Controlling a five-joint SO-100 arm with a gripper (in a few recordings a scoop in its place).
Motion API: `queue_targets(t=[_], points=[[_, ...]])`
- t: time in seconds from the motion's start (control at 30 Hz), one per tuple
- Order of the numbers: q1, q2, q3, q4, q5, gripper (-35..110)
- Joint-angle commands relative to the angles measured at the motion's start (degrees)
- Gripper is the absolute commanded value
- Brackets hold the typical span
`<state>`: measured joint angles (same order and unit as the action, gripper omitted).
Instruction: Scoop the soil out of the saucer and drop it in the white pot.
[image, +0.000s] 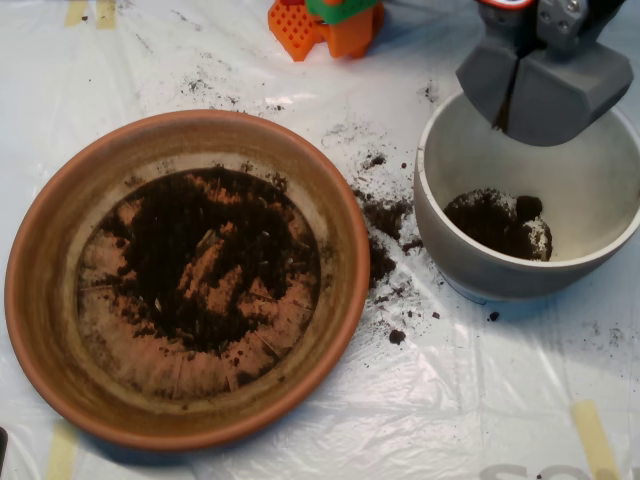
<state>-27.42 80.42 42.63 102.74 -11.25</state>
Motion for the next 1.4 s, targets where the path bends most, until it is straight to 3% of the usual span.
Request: queue_targets(t=[0.0,0.37,0.7,0.9,1.1,1.37], points=[[-0.44,4.39,-3.16,0.62,-0.26,4],[0.26,6.77,-1.49,0.62,-0.18,11],[-1.14,6.42,-1.67,0.62,-3.34,4],[-1.93,5.8,-1.85,0.62,-4.22,10],[-0.79,5.71,-2.46,0.62,-2.72,32],[1.32,7.03,-1.05,0.62,-1.85,36]])
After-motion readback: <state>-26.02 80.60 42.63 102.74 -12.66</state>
